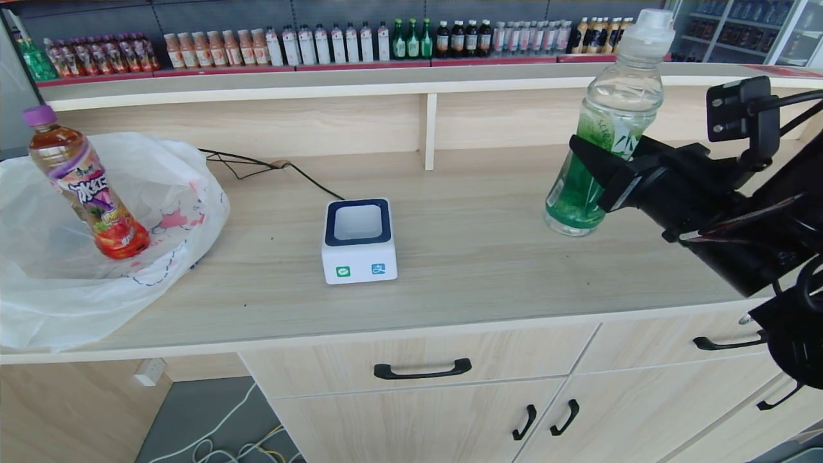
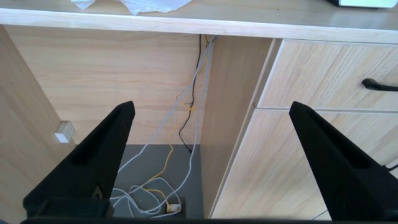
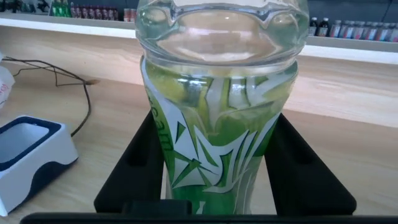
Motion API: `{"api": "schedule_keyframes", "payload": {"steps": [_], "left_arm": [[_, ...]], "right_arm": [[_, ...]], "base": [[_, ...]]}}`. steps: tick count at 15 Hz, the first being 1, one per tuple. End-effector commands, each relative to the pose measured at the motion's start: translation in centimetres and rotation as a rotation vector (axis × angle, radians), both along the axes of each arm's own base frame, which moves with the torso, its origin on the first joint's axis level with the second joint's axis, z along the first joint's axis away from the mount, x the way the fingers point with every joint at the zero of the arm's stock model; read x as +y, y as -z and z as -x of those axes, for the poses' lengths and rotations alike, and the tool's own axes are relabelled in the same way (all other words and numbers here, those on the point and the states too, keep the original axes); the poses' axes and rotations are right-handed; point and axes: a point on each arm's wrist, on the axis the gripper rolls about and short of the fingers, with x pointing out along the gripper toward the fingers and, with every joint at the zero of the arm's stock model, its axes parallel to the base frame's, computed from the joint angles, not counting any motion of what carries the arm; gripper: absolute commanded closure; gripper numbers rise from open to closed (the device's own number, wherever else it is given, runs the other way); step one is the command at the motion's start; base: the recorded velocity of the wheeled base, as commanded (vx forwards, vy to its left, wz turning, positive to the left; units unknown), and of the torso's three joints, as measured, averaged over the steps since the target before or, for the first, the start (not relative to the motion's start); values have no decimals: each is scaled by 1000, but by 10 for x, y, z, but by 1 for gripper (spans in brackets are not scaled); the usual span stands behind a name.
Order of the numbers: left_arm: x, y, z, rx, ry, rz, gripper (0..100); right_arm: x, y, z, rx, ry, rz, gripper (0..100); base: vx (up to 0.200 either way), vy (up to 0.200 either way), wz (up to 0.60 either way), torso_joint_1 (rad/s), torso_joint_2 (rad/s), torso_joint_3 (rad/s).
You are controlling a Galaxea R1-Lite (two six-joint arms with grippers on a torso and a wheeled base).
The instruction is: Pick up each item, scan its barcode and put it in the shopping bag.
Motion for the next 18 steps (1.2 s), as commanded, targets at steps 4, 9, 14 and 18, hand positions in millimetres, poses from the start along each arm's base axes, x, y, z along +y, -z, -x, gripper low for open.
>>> {"api": "schedule_keyframes", "payload": {"steps": [4, 9, 14, 18], "left_arm": [[0, 0, 0, 2, 0, 1, 0], [0, 0, 0, 2, 0, 1, 0], [0, 0, 0, 0, 0, 1, 0], [0, 0, 0, 2, 0, 1, 0]], "right_arm": [[-9, -14, 78, -20, -83, -13, 100], [-13, -32, 96, -49, -210, -85, 100], [-16, -14, 109, 130, -457, -224, 100], [-18, -13, 118, 201, -608, -294, 100]], "base": [[0, 0, 0, 0, 0, 0], [0, 0, 0, 0, 0, 0], [0, 0, 0, 0, 0, 0], [0, 0, 0, 0, 0, 0]]}}
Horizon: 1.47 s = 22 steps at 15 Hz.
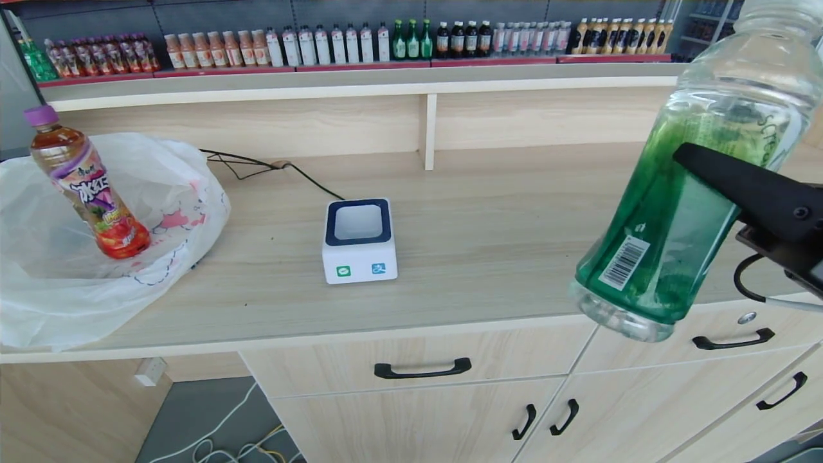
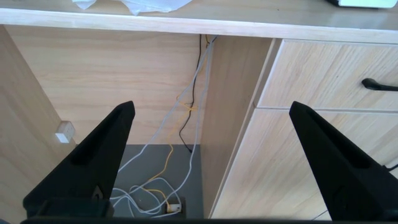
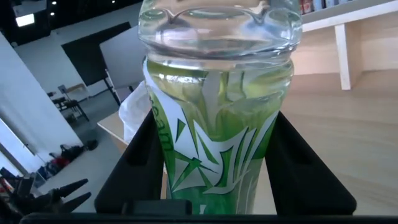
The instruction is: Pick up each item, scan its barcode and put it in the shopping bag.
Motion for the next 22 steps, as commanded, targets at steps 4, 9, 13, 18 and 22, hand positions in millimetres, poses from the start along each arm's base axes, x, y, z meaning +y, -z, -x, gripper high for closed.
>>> {"api": "schedule_keyframes", "payload": {"steps": [4, 9, 13, 18, 22], "left_arm": [[0, 0, 0, -1, -1, 0, 0], [0, 0, 0, -1, -1, 0, 0], [0, 0, 0, -1, -1, 0, 0], [0, 0, 0, -1, -1, 0, 0], [0, 0, 0, -1, -1, 0, 0]], "right_arm": [[10, -1, 10, 39, -129, -84, 100], [31, 22, 20, 111, -261, -65, 100], [39, 23, 11, 132, -287, -92, 100], [41, 24, 9, 132, -303, -125, 100], [41, 24, 11, 131, -308, -122, 100]], "base": [[0, 0, 0, 0, 0, 0], [0, 0, 0, 0, 0, 0], [0, 0, 0, 0, 0, 0], [0, 0, 0, 0, 0, 0], [0, 0, 0, 0, 0, 0]]}}
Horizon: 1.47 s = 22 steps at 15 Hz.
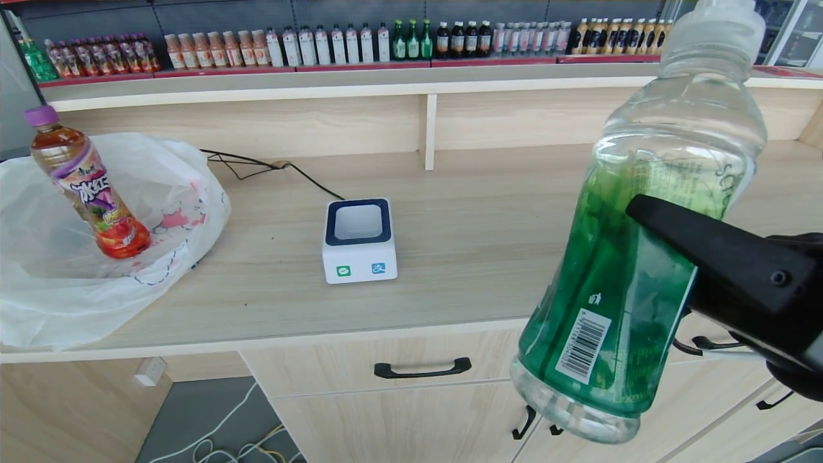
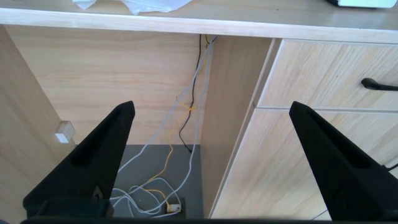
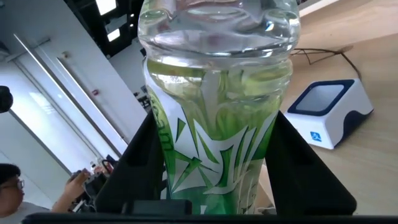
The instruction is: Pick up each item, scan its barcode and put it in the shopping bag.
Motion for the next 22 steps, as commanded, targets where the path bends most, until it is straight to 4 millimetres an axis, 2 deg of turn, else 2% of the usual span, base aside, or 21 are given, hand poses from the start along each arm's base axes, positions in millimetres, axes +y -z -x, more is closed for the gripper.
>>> {"api": "schedule_keyframes", "payload": {"steps": [1, 4, 12, 18, 22], "left_arm": [[0, 0, 0, 0, 0, 1, 0], [0, 0, 0, 0, 0, 1, 0], [0, 0, 0, 2, 0, -1, 0], [0, 0, 0, 0, 0, -1, 0], [0, 0, 0, 2, 0, -1, 0]], "right_arm": [[0, -1, 1, -8, 1, 1, 100], [-4, -4, 6, -32, 5, -9, 100], [-6, 8, 9, -34, 24, 41, 100], [-5, 11, 3, -179, 125, 138, 100], [-8, 16, -10, -271, 259, 234, 100]], "base": [[0, 0, 0, 0, 0, 0], [0, 0, 0, 0, 0, 0], [0, 0, 0, 0, 0, 0], [0, 0, 0, 0, 0, 0], [0, 0, 0, 0, 0, 0]]}}
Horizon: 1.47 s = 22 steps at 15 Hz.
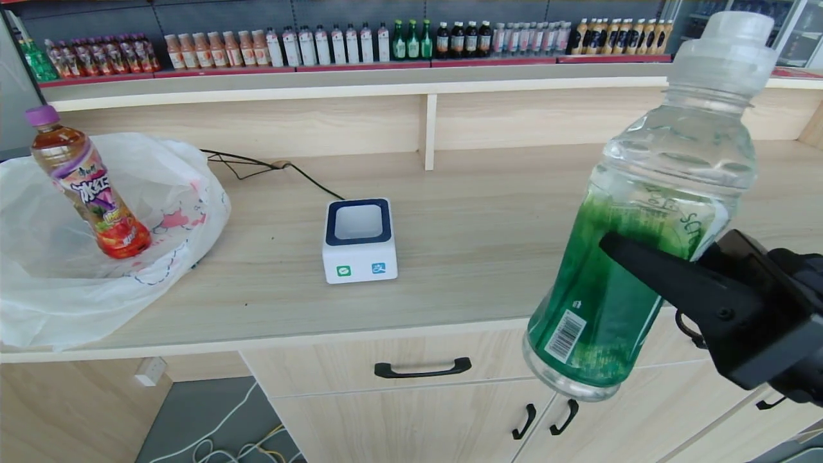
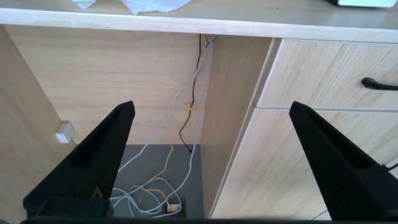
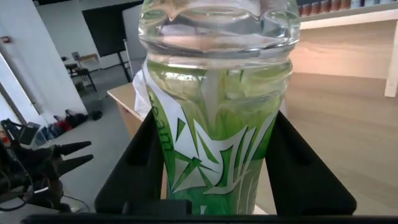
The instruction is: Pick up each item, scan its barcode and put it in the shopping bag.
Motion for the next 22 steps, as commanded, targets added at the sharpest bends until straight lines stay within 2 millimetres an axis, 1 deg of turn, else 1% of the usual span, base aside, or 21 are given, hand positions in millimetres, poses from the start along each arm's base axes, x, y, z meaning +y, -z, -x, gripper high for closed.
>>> {"api": "schedule_keyframes", "payload": {"steps": [1, 4, 6, 8, 9, 10, 13, 16, 19, 20, 22], "left_arm": [[0, 0, 0, -1, 0, 1, 0], [0, 0, 0, -1, 0, 1, 0], [0, 0, 0, 1, 0, 1, 0], [0, 0, 0, 1, 0, 1, 0], [0, 0, 0, 1, 0, 2, 0], [0, 0, 0, 1, 0, 2, 0], [0, 0, 0, 1, 0, 1, 0], [0, 0, 0, -1, 0, 2, 0], [0, 0, 0, 1, 0, 2, 0], [0, 0, 0, 1, 0, 1, 0], [0, 0, 0, 1, 0, 2, 0]], "right_arm": [[0, 4, -9, -1, 82, 25, 100], [3, -5, -22, -14, 304, -11, 100], [5, -15, -28, -32, 370, -30, 100], [6, -33, -36, -65, 533, -64, 100], [6, -39, -37, -76, 556, -78, 100], [6, -39, -37, -81, 564, -75, 100], [6, -45, -38, -109, 564, -79, 100], [4, -53, -47, -126, 576, -100, 100], [0, -67, -55, -166, 604, -138, 100], [0, -72, -56, -181, 598, -146, 100], [0, -73, -56, -186, 596, -150, 100]], "base": [[0, 0, 0, 0, 0, 0], [0, 0, 0, 0, 0, 0], [0, 0, 0, 0, 0, 0], [0, 0, 0, 0, 0, 0], [0, 0, 0, 0, 0, 0], [0, 0, 0, 0, 0, 0], [-200, 0, 0, 12, 6, 2], [0, 0, 0, 0, 0, 0], [0, 0, 0, 0, 0, 0], [0, 200, 0, 12, 2, -2], [0, 200, 0, -17, -7, 7]]}}
